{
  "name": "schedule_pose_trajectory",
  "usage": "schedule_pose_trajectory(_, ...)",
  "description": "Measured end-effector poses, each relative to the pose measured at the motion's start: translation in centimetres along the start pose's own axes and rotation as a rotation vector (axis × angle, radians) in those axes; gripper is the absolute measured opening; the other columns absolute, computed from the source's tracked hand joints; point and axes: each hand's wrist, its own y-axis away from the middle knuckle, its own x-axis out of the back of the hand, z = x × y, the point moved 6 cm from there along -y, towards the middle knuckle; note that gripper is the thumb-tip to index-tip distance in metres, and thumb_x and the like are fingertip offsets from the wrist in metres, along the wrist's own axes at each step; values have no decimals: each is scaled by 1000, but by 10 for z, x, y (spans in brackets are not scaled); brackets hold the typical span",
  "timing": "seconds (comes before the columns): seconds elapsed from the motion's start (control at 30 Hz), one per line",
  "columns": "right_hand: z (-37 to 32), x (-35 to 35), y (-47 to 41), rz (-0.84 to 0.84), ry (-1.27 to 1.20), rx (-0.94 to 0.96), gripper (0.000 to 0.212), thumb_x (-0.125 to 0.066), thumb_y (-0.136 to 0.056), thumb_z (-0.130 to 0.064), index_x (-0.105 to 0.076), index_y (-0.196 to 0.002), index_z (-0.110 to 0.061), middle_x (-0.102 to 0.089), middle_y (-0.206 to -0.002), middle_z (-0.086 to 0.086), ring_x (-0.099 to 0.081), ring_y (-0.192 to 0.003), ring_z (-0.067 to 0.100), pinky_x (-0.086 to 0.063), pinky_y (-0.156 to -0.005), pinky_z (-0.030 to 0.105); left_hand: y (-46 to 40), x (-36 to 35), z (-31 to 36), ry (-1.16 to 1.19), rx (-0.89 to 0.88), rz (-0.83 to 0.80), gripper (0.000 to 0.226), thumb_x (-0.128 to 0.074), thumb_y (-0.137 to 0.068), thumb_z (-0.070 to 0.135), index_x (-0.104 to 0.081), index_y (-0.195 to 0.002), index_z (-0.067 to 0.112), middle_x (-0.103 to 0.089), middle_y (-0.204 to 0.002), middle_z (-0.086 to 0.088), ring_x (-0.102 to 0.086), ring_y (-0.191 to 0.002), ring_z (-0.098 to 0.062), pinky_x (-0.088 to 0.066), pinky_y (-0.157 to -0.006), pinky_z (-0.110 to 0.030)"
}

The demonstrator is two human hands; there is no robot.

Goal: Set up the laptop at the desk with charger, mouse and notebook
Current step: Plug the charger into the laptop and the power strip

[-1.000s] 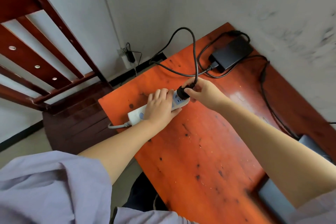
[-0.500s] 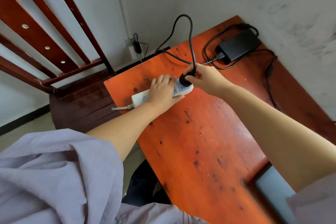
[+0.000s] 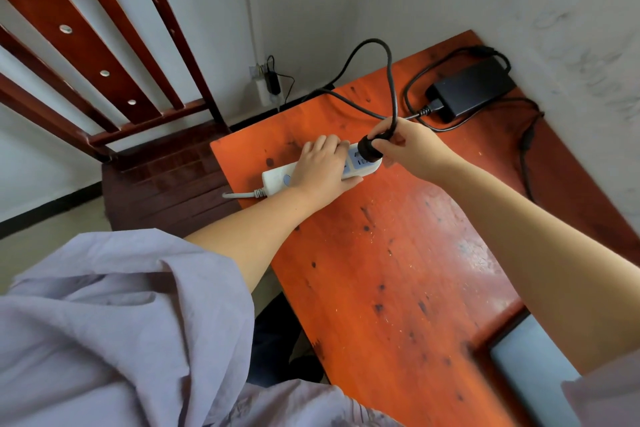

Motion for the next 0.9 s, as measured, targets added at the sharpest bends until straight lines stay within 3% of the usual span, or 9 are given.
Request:
schedule_pose_trajectory(0.2, -10, -3, -1, 6, 146, 78, 7, -53, -90, -23, -58, -94, -27, -57, -78, -18, -56, -70, 3, -41, -60, 14, 0, -2, 0, -5, -2, 0, 67, -53, -85, 53, -43, -134, 8, -52, -124, -9, -45, -116, -27, -33, -97, -37)
schedule_pose_trajectory(0.33, -15, -2, -3, -8, 188, 107, 8, -54, -90, -23, -59, -97, -24, -60, -84, -10, -55, -73, 7, -41, -60, 14, 0, -2, 0, -12, -2, 0, 66, -53, -85, 53, -43, -133, 8, -51, -125, -9, -44, -117, -27, -33, -97, -37)
schedule_pose_trajectory(0.57, -18, -4, -3, -14, 236, 132, 10, -53, -91, -22, -59, -98, -22, -59, -84, -10, -52, -69, -5, -34, -58, 9, 0, 0, 1, -19, -4, 5, 64, -52, -86, 53, -44, -131, 9, -52, -124, -9, -44, -116, -26, -33, -98, -37)
schedule_pose_trajectory(0.9, -4, 2, -3, -11, 87, -10, 9, -51, -92, -23, -57, -97, -26, -63, -75, -10, -63, -68, 6, -44, -58, 17, 0, 1, 1, 6, -7, 6, 68, -53, -85, 53, -41, -136, 10, -52, -124, -7, -44, -117, -24, -33, -101, -37)
